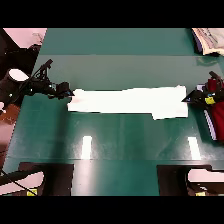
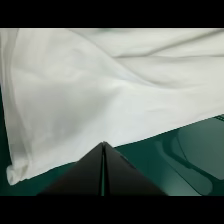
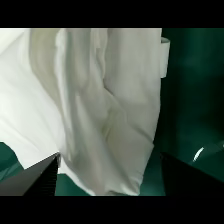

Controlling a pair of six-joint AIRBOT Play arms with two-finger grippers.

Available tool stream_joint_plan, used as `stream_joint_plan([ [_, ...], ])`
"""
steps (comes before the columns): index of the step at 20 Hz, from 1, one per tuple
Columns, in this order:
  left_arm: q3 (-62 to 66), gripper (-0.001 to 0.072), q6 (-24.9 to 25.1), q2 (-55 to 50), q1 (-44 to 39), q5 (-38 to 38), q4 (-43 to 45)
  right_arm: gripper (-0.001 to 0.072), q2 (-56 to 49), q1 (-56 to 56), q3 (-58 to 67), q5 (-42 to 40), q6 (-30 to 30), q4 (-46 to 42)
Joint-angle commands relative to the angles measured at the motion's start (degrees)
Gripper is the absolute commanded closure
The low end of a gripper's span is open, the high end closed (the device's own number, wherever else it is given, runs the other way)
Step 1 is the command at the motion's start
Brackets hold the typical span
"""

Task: Fold the shirts.

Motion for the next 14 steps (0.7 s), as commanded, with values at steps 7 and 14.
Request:
stream_joint_plan([
  [7,0.1,0.0681,-0.1,0.0,0.0,-0.7,-2.3,0.0058,-15.2,1.1,9.9,4.9,-2.1,7.1],
  [14,0.1,0.0682,-0.1,0.0,-6.4,0.1,-2.3,0.0693,-16.9,1.1,11.0,7.4,-6.2,9.0],
])
